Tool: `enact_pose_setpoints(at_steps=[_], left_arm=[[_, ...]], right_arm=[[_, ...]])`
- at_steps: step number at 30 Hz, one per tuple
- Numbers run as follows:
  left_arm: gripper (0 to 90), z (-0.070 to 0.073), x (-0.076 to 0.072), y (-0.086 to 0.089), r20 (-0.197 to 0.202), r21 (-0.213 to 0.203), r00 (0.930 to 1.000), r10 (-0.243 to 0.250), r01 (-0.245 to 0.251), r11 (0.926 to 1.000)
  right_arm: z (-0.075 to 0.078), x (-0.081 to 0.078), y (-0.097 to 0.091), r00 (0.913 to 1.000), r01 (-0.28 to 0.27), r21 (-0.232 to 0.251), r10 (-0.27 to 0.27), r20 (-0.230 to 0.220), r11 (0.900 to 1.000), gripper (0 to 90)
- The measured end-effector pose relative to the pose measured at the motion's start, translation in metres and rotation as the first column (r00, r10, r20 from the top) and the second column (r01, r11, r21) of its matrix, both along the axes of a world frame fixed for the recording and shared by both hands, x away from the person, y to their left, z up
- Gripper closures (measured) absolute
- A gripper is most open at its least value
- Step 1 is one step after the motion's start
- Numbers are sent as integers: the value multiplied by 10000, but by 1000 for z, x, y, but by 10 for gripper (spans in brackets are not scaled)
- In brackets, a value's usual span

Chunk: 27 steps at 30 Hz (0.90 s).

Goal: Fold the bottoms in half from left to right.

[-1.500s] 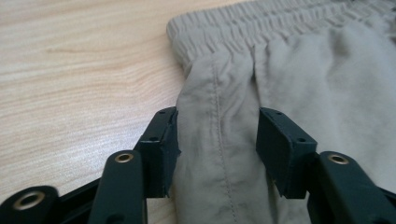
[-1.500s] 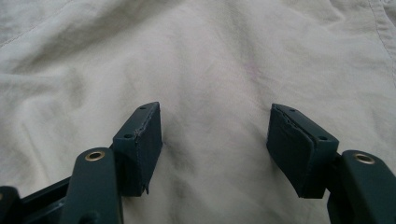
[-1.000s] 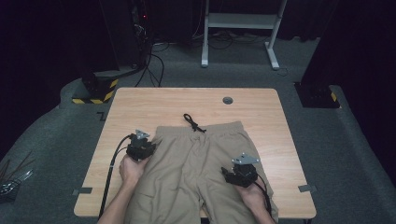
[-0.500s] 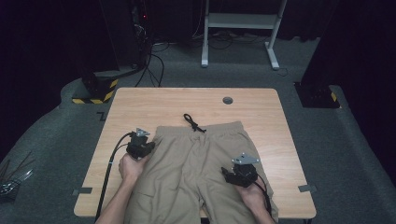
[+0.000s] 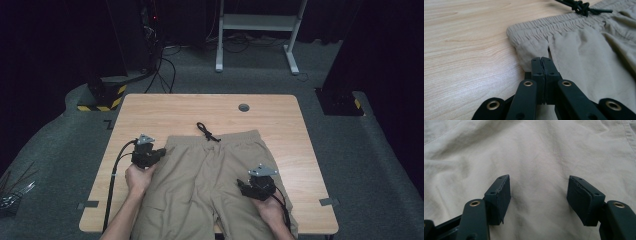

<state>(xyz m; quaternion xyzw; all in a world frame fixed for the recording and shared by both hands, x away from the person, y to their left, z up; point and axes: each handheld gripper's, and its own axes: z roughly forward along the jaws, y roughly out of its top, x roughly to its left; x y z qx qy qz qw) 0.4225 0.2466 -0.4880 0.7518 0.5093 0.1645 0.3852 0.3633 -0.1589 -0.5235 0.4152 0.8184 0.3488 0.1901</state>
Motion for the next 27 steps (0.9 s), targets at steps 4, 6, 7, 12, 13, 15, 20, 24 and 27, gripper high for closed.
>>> enact_pose_setpoints(at_steps=[4,6,7,12,13,15,20,24,27], left_arm=[[893,4,1,1,80,-33,10000,5,-5,10000],[894,7,2,1,158,-43,9999,-22,23,10000],[894,8,2,1,193,-41,9998,-37,38,10000],[894,14,3,4,310,-204,9995,79,-72,9998],[895,14,4,8,311,-290,9993,194,-185,9994],[895,15,5,11,305,-332,9991,305,-294,9990],[895,18,4,16,379,-417,9983,435,-419,9982],[895,27,4,15,579,-551,9975,413,-381,9978],[895,31,3,12,728,-547,9969,291,-252,9982]], right_arm=[[0,0,0,10000,-12,-10,12,-5,10000,357],[0,0,0,10000,-26,-12,26,0,10000,356],[0,1,1,10000,-29,-6,29,2,10000,357],[1,2,4,9999,-86,-47,86,-66,10000,356],[1,3,7,9999,-153,-62,152,-66,9999,356],[1,4,10,9998,-180,-56,179,-101,9998,356],[1,8,20,9995,-302,-62,301,-97,9995,356],[1,10,27,9993,-346,-74,345,-135,9994,356],[1,11,29,9992,-383,-82,382,-133,9992,356]])
